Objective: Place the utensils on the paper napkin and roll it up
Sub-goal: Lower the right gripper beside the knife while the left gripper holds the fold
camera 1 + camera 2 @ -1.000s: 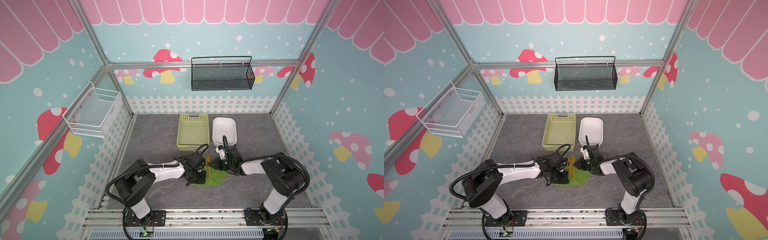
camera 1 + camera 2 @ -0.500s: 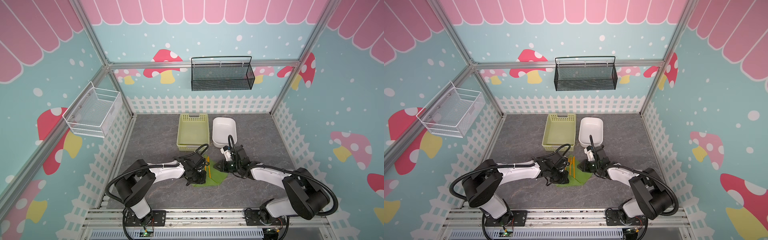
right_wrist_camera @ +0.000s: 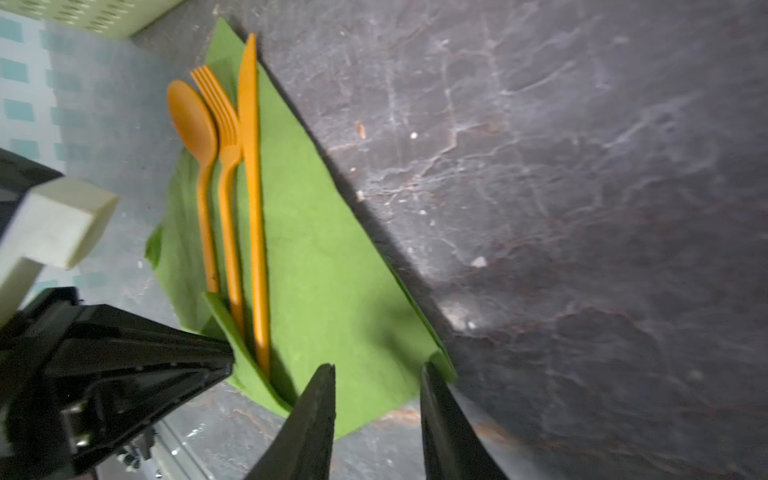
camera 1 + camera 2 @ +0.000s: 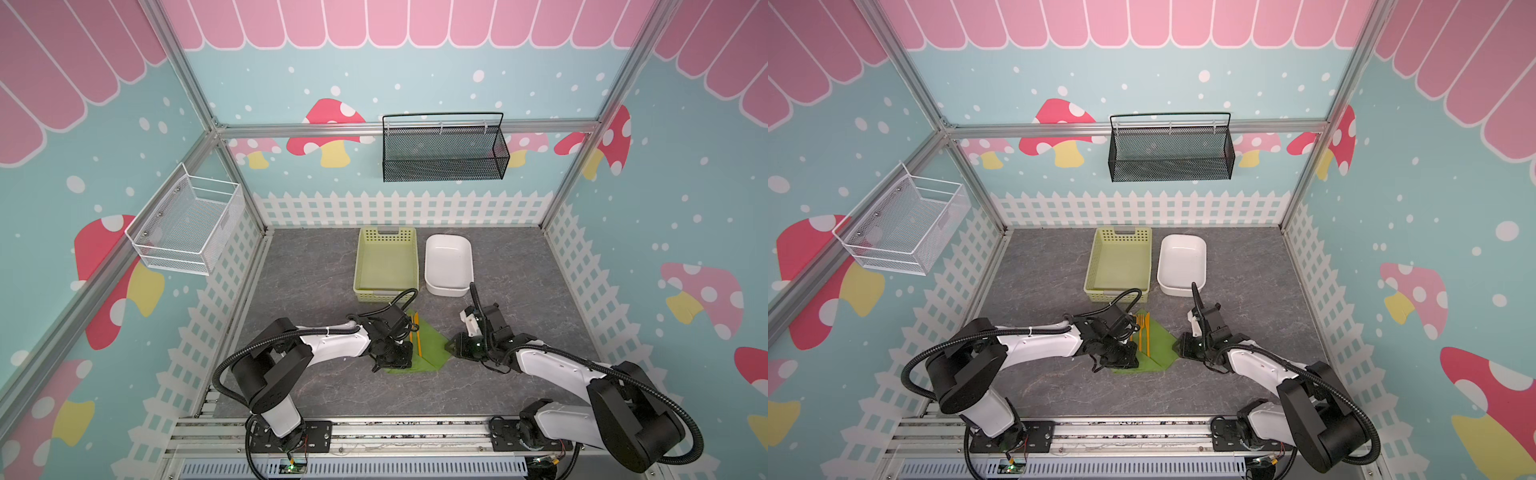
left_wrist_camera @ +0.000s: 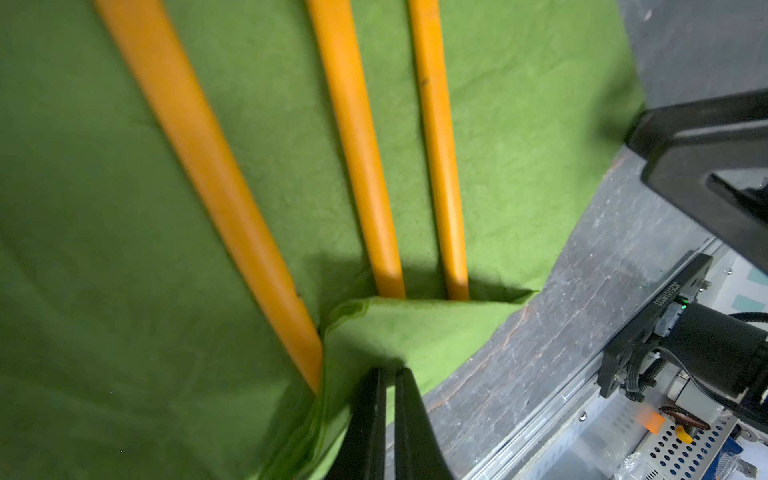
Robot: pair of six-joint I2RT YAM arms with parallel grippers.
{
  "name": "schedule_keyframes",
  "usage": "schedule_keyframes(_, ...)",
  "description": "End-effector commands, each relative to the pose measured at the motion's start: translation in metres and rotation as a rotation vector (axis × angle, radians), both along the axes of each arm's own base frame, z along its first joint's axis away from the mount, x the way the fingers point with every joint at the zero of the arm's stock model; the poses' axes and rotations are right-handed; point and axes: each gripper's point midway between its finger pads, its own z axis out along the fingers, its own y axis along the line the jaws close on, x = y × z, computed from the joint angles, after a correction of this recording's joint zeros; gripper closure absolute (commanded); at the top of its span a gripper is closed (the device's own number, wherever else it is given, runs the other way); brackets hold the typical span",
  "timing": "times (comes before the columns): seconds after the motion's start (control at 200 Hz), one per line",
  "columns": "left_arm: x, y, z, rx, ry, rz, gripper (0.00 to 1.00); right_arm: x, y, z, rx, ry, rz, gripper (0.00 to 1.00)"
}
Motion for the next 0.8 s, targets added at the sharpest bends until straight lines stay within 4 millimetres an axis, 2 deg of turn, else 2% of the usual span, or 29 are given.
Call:
schedule_keyframes(0.0, 0.0, -0.002, -0.002, -0.005, 0.005, -0.005, 0.89, -0.002, -0.018, -0.008, -0.067, 0.004, -0.04, 0.6)
schedule_keyframes(0.295, -0.001, -0.001, -0.004, -0.001, 0.01, -0.003, 0.89, 0.001, -0.013, -0.01, -0.031, -0.013, 0.01, 0.59)
schedule_keyframes(0.49, 0.0, -0.001, -0.003, -0.003, 0.009, -0.002, 0.89, -0.005, 0.007, -0.006, 0.108, -0.001, 0.082, 0.66)
schedule_keyframes(0.69, -0.001, -0.001, -0.003, -0.003, 0.01, 0.0, 0.89, -0.007, 0.012, 0.001, 0.163, -0.022, 0.086, 0.71)
schedule_keyframes(0.795, -0.001, -0.001, -0.003, -0.003, 0.011, 0.0, 0.89, -0.006, 0.009, -0.002, 0.145, -0.023, 0.07, 0.72)
